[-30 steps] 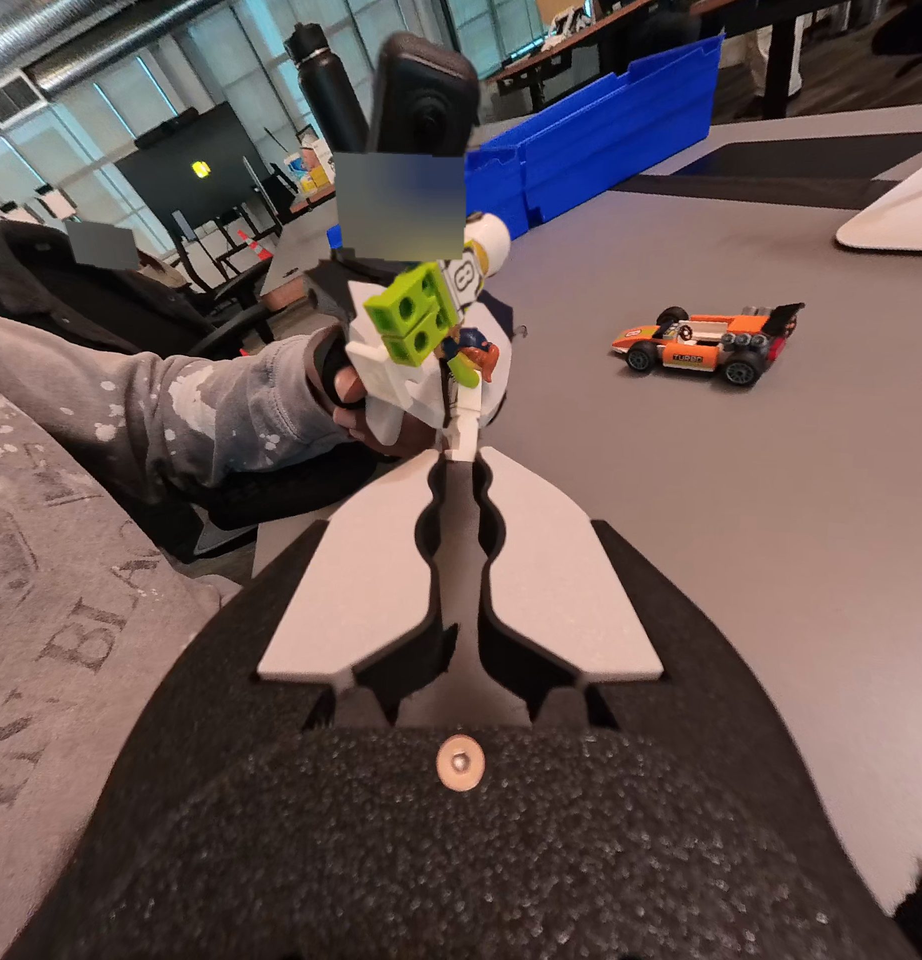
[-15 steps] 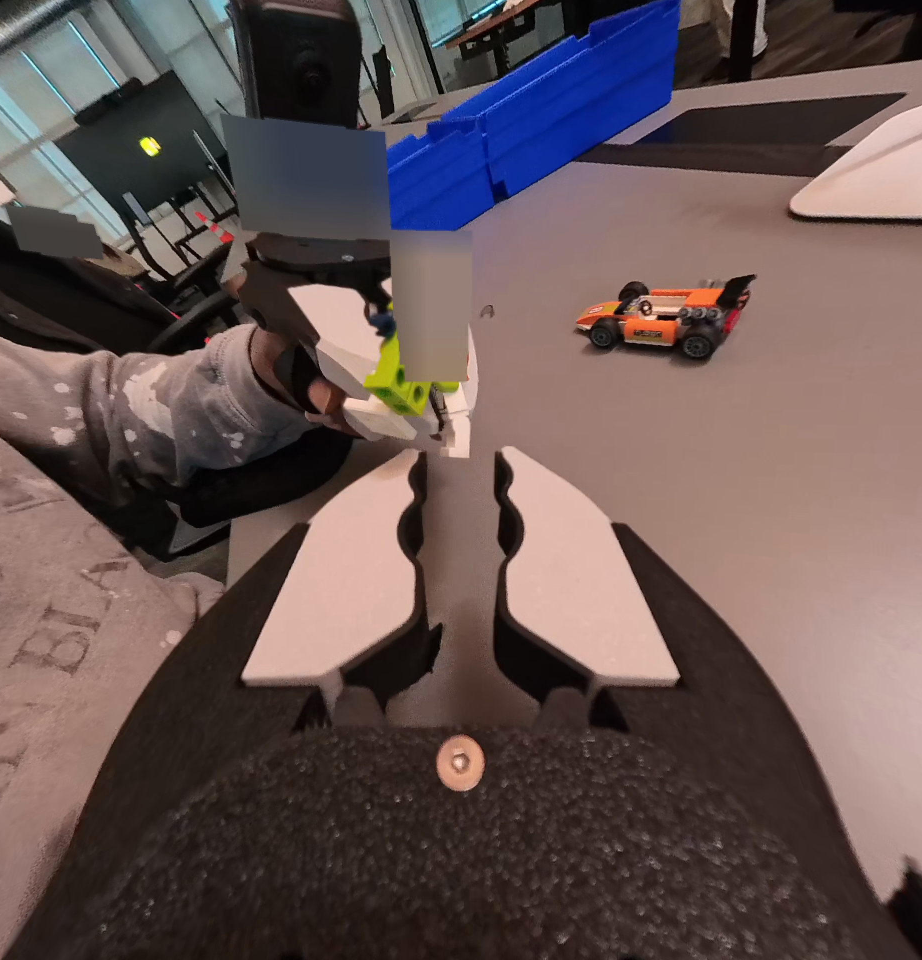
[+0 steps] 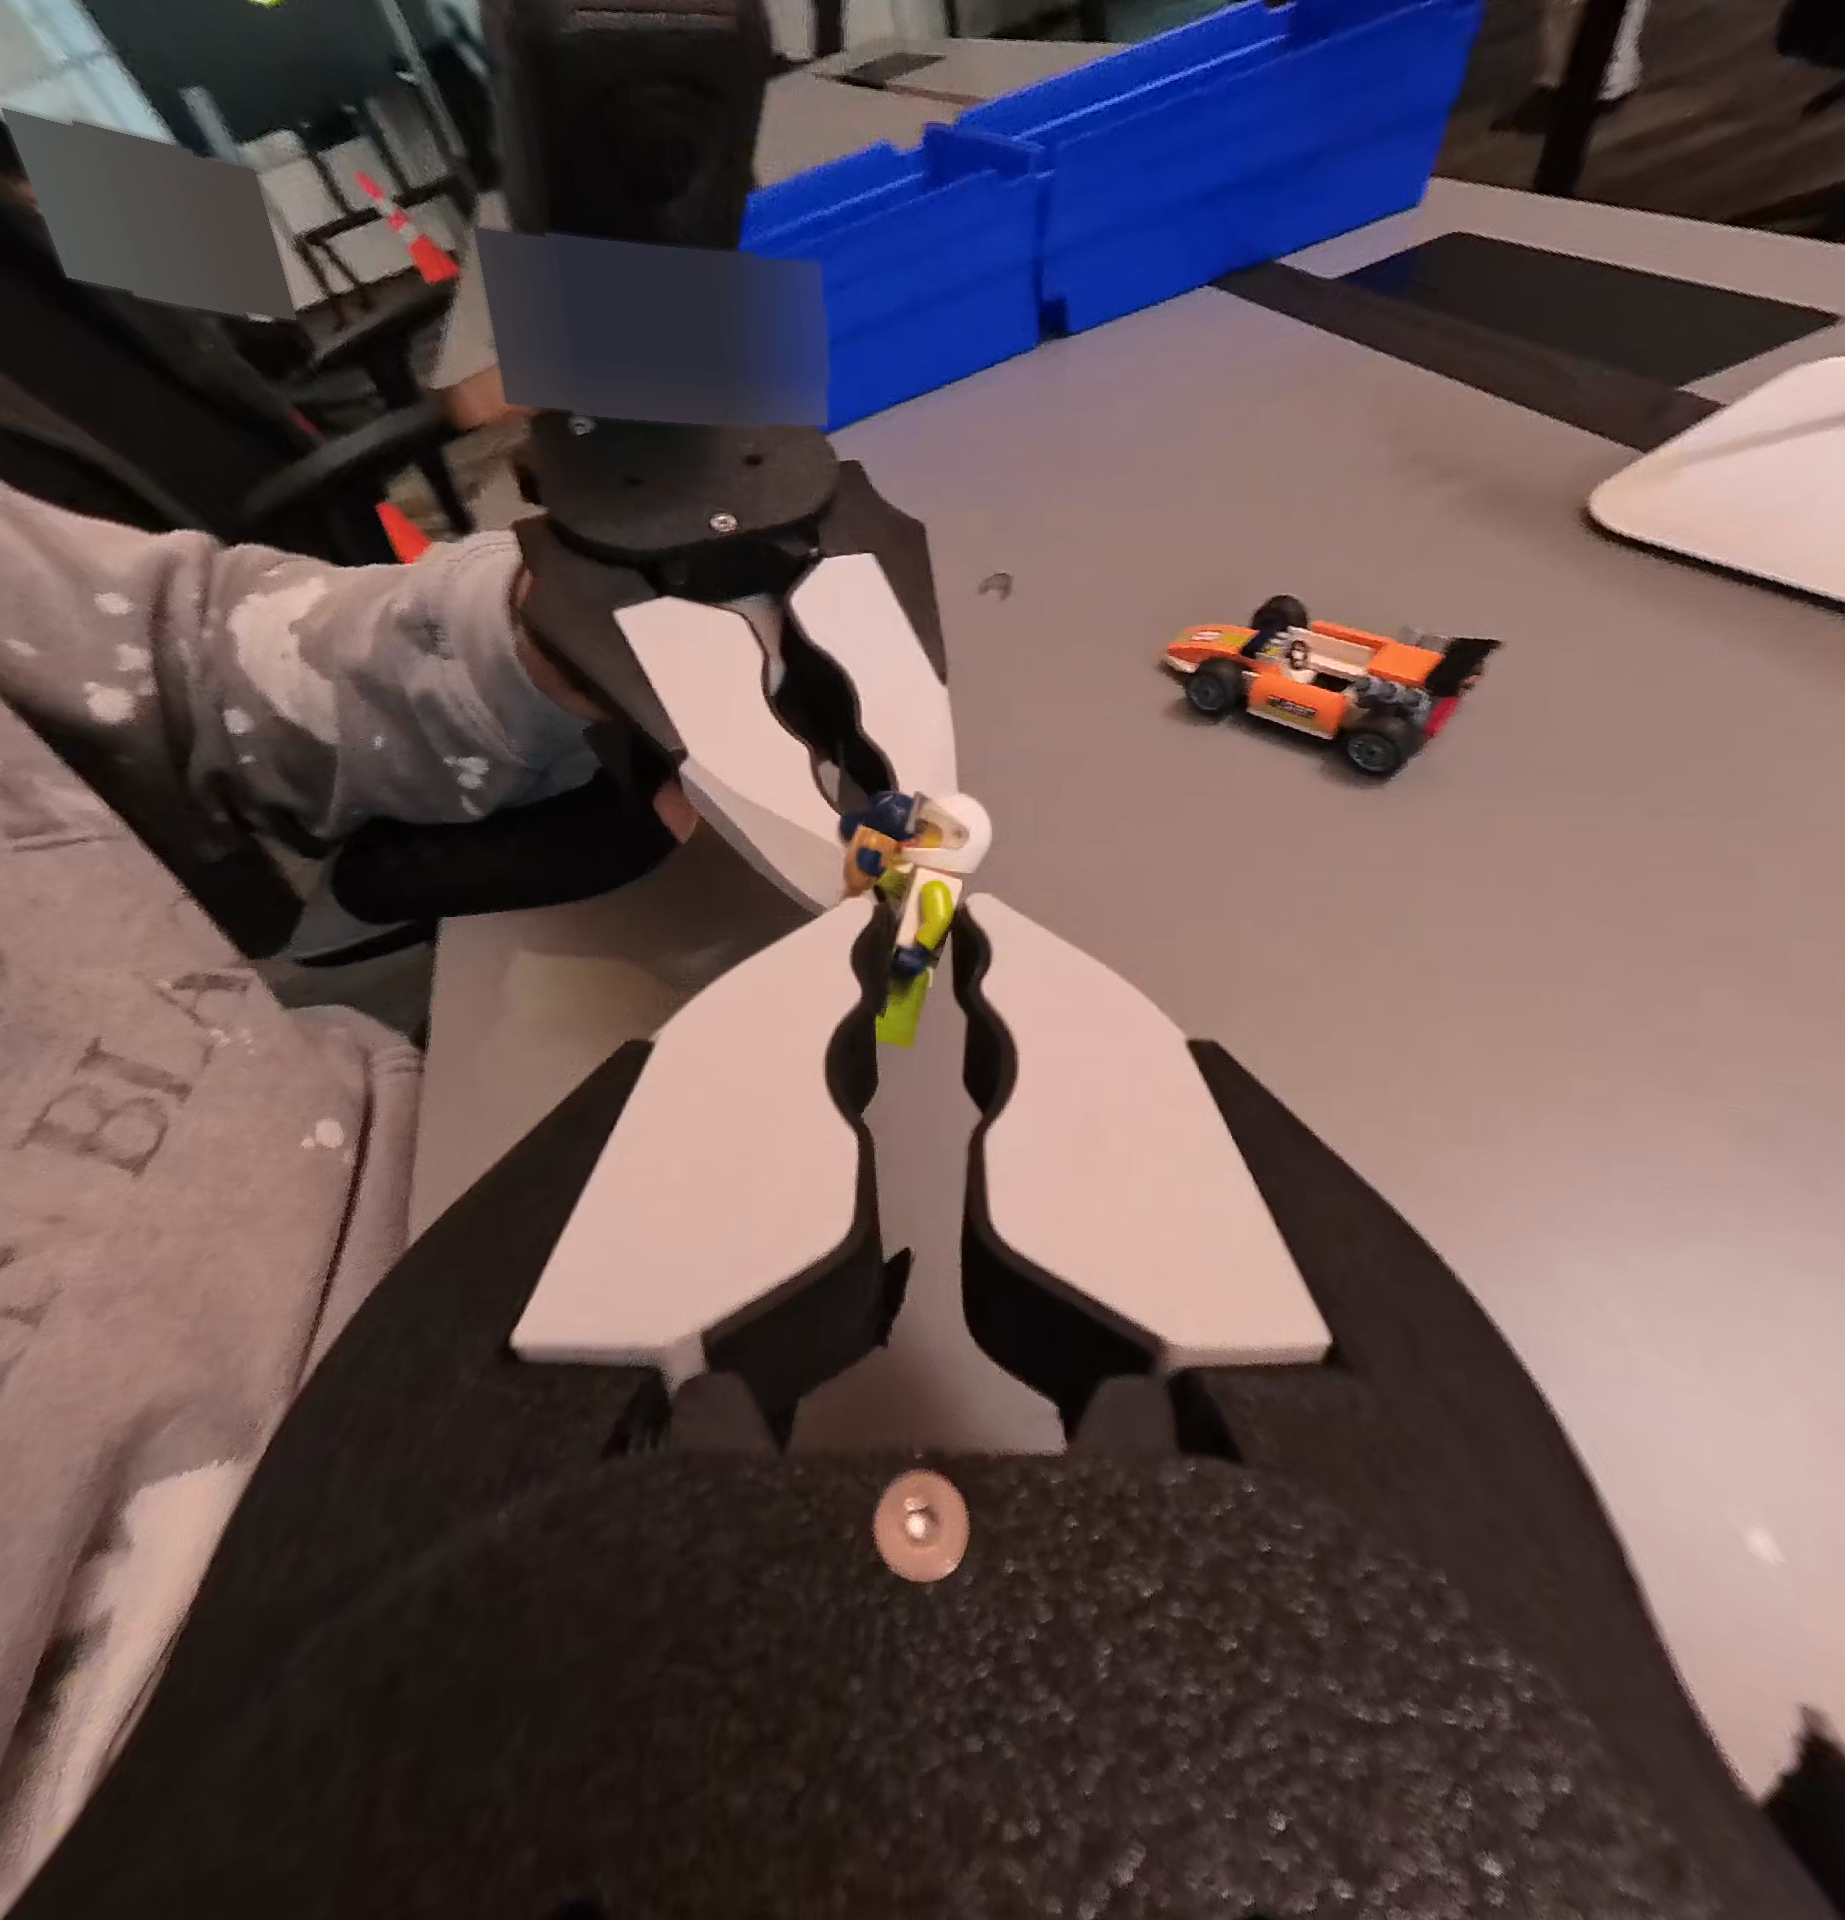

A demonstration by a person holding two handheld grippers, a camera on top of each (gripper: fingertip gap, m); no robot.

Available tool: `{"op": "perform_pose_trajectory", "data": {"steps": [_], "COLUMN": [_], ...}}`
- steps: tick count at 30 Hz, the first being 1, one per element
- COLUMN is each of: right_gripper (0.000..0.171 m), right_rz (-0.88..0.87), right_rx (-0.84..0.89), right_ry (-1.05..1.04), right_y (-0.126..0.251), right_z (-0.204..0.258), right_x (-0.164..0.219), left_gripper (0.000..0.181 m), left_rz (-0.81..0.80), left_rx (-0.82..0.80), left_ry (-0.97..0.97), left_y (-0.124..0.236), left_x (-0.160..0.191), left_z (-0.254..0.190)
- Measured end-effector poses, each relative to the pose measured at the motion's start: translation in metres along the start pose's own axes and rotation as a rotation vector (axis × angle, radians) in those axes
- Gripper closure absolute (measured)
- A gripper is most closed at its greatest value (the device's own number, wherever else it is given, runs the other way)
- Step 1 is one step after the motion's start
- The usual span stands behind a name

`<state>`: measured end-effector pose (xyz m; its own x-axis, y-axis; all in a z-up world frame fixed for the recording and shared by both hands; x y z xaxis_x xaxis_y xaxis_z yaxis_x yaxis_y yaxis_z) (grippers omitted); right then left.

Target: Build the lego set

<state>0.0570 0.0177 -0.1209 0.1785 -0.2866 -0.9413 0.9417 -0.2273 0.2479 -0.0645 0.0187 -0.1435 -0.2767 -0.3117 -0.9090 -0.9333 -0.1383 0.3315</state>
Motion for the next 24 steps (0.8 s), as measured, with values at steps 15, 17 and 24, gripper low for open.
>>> {"op": "perform_pose_trajectory", "data": {"steps": [15, 17, 24], "right_gripper": [0.147, 0.142, 0.132], "right_rz": [-0.153, -0.138, 0.235], "right_rx": [-0.238, -0.207, -0.172], "right_ry": [0.027, 0.054, 0.445], "right_y": [0.002, 0.007, -0.002], "right_z": [0.003, 0.0, 0.029], "right_x": [-0.017, -0.022, -0.025], "left_gripper": [0.173, 0.173, 0.173], "left_rz": [-0.144, -0.111, 0.047], "left_rx": [0.298, 0.273, 0.177], "left_ry": [0.204, 0.193, 0.192], "left_y": [0.013, 0.011, 0.0], "left_x": [-0.013, -0.009, 0.007], "left_z": [-0.01, -0.008, -0.003]}}
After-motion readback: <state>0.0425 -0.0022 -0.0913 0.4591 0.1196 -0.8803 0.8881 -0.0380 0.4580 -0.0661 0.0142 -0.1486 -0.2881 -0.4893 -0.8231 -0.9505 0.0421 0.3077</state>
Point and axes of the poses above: each gripper's, where its closed fingertips meet, y back along the fingers, x out of its underside, z = x × y across the jaws, the point moved 6 cm from there along y, back along the fingers, and after that the axes turned 5 degrees about -z, right-handed, at the moved point
